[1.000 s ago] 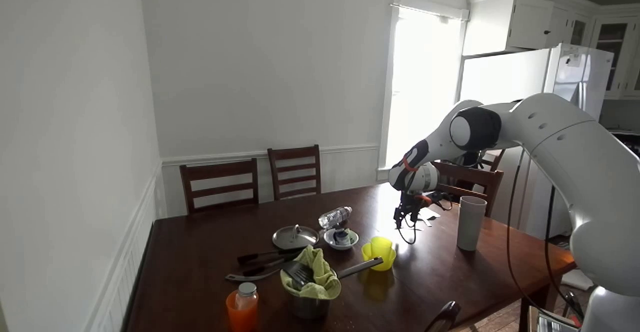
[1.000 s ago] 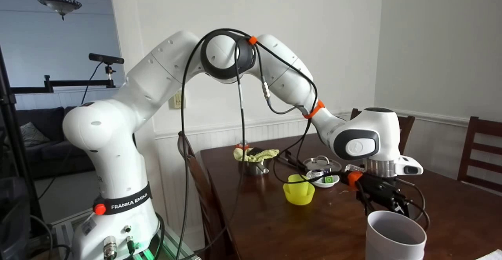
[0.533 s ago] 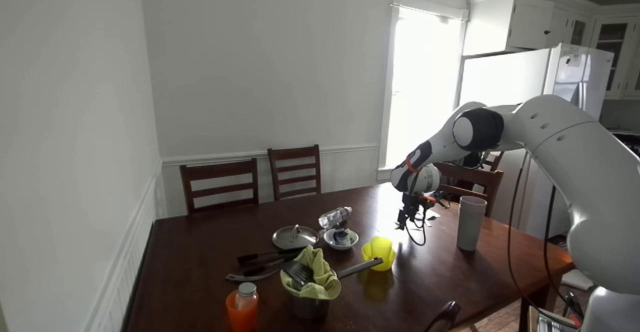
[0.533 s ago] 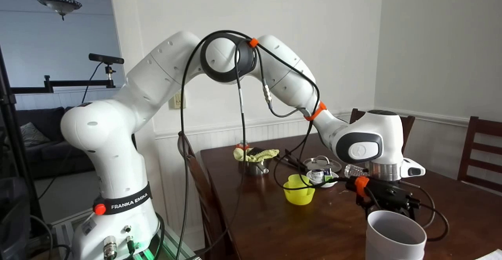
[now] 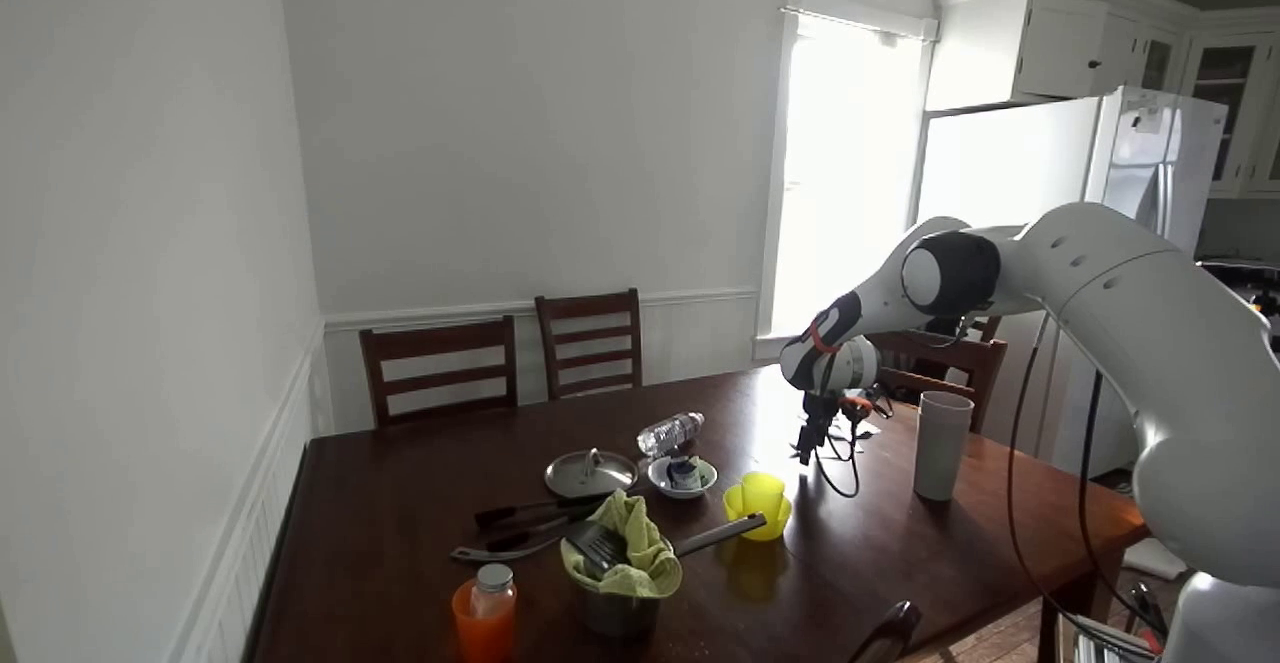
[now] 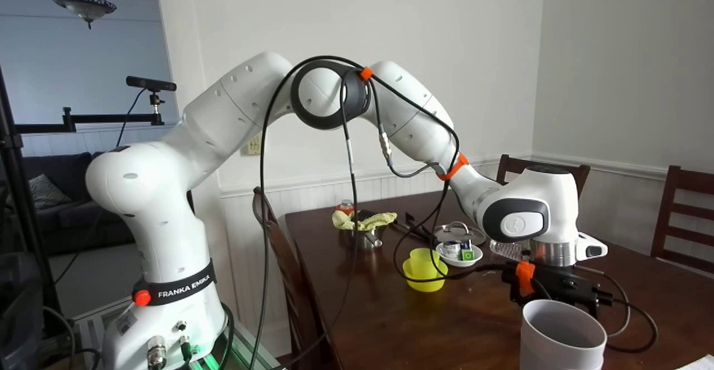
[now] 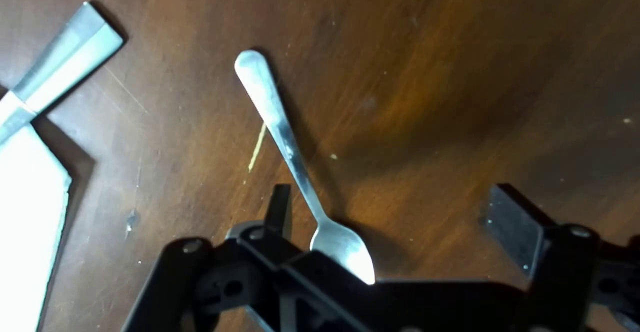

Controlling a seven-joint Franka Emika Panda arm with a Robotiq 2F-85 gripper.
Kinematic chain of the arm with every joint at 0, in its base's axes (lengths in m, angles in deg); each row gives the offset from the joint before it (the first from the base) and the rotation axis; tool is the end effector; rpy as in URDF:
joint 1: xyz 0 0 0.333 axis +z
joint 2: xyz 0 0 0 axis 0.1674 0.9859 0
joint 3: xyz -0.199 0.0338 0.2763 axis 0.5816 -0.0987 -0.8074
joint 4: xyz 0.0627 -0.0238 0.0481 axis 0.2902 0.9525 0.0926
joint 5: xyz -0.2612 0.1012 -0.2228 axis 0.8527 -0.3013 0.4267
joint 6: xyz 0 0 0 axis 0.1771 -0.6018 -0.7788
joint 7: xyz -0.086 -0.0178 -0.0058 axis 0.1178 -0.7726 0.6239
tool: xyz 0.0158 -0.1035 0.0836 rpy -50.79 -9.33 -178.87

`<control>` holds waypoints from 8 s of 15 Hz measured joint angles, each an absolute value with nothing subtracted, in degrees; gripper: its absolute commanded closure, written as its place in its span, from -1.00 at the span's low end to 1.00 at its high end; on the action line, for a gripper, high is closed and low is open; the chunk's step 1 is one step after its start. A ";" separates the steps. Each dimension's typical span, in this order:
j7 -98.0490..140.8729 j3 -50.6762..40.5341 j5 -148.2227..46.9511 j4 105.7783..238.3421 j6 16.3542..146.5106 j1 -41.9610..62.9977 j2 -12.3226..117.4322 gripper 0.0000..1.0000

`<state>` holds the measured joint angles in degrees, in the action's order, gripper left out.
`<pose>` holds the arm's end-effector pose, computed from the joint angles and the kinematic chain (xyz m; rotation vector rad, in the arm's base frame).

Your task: Put the yellow cup in the yellow bowl then put the spoon in the yellow cup

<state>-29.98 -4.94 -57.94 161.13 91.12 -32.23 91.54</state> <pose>0.5167 -0.5174 0.1407 3.0385 -0.0150 0.1287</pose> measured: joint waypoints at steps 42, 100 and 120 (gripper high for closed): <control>-38.13 -10.12 -58.01 154.22 89.19 -32.99 95.31 0.56; -51.68 -56.71 -96.65 207.63 130.82 -53.51 63.06 0.82; -53.18 -60.36 -96.56 212.30 134.92 -57.98 64.83 0.82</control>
<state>-53.18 -60.36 -96.56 212.30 134.92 -57.98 64.83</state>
